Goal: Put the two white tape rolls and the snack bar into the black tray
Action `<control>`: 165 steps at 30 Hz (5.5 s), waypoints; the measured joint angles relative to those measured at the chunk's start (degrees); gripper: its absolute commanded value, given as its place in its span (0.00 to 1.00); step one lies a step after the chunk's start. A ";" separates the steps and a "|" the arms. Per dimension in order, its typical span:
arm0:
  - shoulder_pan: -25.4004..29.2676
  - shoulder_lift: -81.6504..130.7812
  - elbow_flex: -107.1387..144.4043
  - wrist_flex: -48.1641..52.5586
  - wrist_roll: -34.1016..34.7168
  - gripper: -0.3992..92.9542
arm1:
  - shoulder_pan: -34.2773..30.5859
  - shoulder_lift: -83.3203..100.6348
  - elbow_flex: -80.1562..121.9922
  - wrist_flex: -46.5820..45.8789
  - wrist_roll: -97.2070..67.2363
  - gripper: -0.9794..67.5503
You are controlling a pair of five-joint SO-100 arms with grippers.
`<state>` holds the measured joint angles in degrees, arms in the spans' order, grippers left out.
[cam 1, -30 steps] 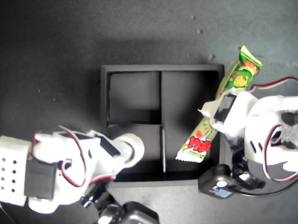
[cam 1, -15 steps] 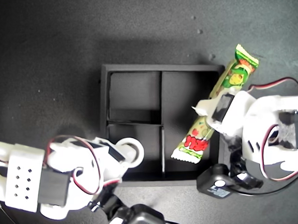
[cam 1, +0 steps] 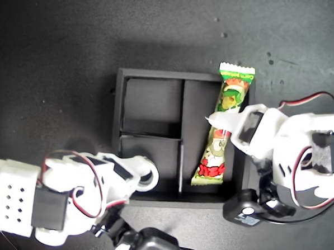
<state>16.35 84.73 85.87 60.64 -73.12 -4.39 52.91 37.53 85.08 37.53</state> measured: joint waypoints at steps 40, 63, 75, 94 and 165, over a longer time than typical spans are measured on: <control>10.02 19.51 31.20 -5.80 -33.57 0.16 | -12.48 45.00 26.37 17.49 40.96 0.42; 3.16 27.86 40.34 -5.27 -33.31 0.00 | -13.80 48.08 29.09 17.49 42.36 0.22; -14.50 30.41 17.31 6.68 3.34 0.00 | -14.06 54.14 30.76 17.49 43.95 0.22; -15.82 -0.44 -2.90 1.49 10.81 0.00 | -18.54 54.14 33.22 -11.95 43.95 0.24; -17.05 106.52 90.53 3.96 -7.82 0.00 | 6.15 139.04 139.57 -22.15 45.62 0.01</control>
<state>-0.70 191.25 176.40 64.60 -80.95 1.76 191.95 177.10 62.93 83.14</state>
